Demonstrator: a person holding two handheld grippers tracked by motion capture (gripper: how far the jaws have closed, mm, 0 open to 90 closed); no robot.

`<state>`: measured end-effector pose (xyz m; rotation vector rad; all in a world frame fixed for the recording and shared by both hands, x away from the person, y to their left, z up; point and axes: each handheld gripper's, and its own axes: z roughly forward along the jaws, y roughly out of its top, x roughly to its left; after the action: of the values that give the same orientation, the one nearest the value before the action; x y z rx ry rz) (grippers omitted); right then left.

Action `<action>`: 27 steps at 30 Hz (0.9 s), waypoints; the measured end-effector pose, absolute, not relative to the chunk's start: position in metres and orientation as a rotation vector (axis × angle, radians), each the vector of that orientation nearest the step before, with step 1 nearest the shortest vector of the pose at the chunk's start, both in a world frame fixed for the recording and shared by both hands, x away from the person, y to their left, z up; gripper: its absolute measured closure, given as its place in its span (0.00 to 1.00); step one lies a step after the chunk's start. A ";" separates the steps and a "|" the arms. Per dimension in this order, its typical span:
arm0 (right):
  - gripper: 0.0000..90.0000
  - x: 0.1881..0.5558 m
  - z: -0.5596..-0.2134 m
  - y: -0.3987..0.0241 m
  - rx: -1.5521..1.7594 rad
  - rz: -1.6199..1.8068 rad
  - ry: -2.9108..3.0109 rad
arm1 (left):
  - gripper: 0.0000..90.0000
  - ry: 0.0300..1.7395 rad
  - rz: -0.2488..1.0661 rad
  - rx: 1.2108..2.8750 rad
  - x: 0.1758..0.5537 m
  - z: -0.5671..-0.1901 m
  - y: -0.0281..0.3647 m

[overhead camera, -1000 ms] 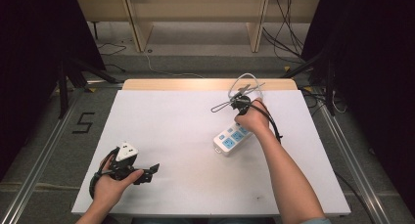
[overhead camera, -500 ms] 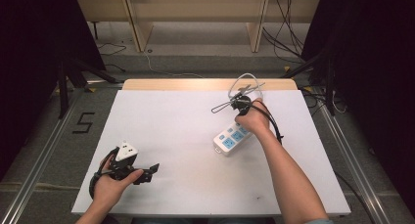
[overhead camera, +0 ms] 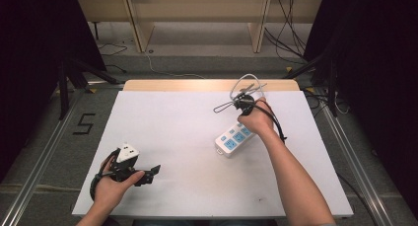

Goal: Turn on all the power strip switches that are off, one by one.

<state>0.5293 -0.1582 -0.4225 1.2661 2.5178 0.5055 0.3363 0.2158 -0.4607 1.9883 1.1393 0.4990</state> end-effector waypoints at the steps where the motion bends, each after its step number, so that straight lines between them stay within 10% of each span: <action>1: 1.00 0.529 -0.422 -0.158 1.270 0.505 2.518 | 0.08 1.139 0.498 1.988 0.336 -0.461 0.216; 27: 1.00 0.508 -0.409 -0.139 1.209 0.583 2.578 | 0.09 1.136 0.498 1.991 0.337 -0.461 0.215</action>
<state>0.5084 -0.1391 -0.4087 1.2088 2.5784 0.5832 0.3374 0.2146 -0.4608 1.9914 1.1363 0.4981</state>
